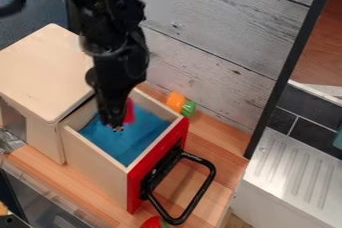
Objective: Pick the red object and put it in the drawer
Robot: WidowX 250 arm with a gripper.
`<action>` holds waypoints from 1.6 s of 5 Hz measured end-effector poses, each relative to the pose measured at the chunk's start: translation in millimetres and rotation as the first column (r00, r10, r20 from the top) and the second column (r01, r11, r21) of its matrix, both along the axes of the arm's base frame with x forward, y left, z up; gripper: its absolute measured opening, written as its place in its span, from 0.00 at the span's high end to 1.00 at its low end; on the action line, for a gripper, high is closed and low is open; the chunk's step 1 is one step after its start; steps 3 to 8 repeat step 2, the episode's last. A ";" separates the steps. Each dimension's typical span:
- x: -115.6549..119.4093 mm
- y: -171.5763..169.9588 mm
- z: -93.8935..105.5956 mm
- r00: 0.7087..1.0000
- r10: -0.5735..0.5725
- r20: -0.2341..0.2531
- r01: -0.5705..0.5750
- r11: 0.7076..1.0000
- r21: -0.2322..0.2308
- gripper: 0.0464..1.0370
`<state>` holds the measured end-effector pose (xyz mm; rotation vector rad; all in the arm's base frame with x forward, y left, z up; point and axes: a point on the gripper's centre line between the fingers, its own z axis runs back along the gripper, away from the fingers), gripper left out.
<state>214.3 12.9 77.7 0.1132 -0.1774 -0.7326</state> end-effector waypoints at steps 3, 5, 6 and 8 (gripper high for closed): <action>-6.7 -8.3 23.5 0.998 -0.043 0.046 0.043 0.999 -0.014 0.13; -6.7 -8.3 23.5 0.998 -0.043 0.046 0.043 0.999 -0.014 0.13; -6.7 -8.3 23.5 0.998 -0.043 0.046 0.043 0.999 -0.014 0.13; -6.7 -8.3 23.5 0.998 -0.043 0.046 0.043 0.999 -0.014 0.13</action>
